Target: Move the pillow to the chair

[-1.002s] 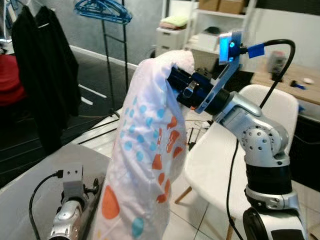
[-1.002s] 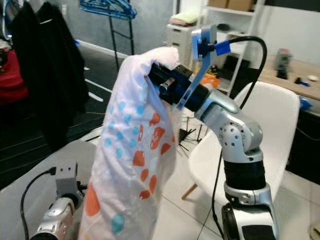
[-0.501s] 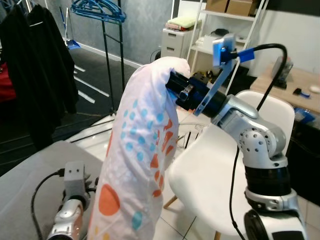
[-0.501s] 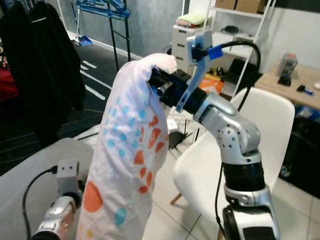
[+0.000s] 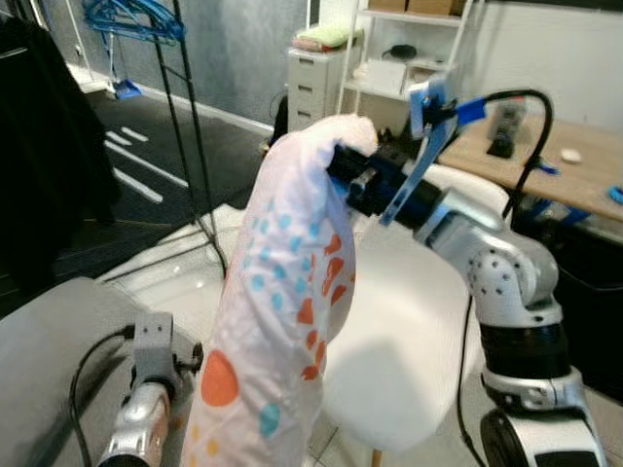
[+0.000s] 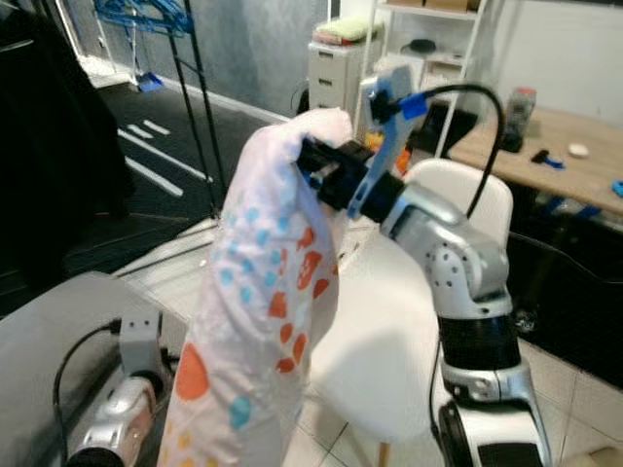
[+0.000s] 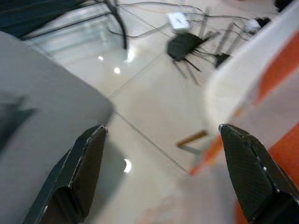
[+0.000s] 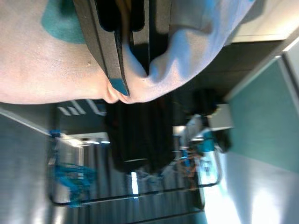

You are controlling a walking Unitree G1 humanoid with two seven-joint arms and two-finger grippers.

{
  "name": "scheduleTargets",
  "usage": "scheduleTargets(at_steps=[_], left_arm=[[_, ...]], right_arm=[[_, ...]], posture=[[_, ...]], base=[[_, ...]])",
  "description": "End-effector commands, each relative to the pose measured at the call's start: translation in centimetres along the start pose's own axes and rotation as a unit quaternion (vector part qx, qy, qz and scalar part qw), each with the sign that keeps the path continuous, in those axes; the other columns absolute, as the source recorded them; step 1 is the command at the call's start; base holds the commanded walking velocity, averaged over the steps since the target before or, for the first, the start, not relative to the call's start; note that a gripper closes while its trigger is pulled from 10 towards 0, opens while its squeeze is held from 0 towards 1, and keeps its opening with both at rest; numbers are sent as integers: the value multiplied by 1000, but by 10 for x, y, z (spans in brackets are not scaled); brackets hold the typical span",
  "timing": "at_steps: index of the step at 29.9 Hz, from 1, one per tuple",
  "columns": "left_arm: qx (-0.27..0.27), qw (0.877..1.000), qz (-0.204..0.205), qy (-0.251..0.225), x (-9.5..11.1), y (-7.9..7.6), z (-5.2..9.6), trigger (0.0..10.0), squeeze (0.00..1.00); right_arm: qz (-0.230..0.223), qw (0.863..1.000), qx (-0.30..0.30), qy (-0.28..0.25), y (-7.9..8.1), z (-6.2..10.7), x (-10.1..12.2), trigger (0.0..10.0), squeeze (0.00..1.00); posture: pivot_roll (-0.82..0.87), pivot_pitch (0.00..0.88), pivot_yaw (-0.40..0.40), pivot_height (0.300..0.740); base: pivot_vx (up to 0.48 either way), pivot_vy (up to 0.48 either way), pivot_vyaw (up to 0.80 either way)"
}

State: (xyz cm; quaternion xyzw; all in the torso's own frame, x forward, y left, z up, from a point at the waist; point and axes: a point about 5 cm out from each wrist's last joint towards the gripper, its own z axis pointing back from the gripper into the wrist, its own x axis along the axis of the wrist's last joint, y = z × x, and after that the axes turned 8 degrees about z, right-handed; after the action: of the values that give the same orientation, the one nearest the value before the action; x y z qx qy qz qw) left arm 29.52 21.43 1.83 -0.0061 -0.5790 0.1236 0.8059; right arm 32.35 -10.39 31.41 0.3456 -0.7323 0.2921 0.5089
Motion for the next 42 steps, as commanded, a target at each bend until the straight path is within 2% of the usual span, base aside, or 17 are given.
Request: scheduleTargets(at_steps=[1,16,20,22,24,26,29,36,42], left_arm=[[4,1000,-2,4,-2,3,1,10000,0],[3,1000,11,0,0,4,1,10000,0],[3,1000,8,1,-1,4,1,10000,0],[3,1000,8,1,-1,4,1,10000,0],[2,1000,7,1,-1,4,1,10000,0],[2,1000,7,0,0,4,1,10000,0],[3,1000,5,0,-1,5,1,10000,0],[-3,1000,1,-2,-2,5,2,10000,0],[-9,1000,-2,-2,-1,3,2,10000,0]], right_arm=[[21,999,5,-35,3,-4,15,10000,0],[45,996,-79,-10,-20,-1,9,10000,0],[55,988,-141,9,-37,4,2,10000,0],[55,988,-141,9,-37,4,2,10000,0],[60,985,-158,44,-43,7,-14,10000,0],[46,987,-139,70,-37,7,-32,10000,0],[28,991,-111,70,-28,4,-39,10000,0],[18,995,-63,79,-13,0,-47,10000,0],[21,994,-63,81,-14,-1,-49,10000,0]], posture=[[-173,0,-56,740],[-173,0,-55,740],[-174,0,-56,740],[-174,0,-56,740],[-173,0,-56,740],[-173,0,-56,740],[-170,2,-55,740],[-172,0,-57,740],[-171,0,-58,740]], base=[[0,0,-650],[0,0,-653],[0,0,0],[0,0,0],[0,0,0],[0,0,0],[0,0,0],[80,0,0],[314,0,0]])
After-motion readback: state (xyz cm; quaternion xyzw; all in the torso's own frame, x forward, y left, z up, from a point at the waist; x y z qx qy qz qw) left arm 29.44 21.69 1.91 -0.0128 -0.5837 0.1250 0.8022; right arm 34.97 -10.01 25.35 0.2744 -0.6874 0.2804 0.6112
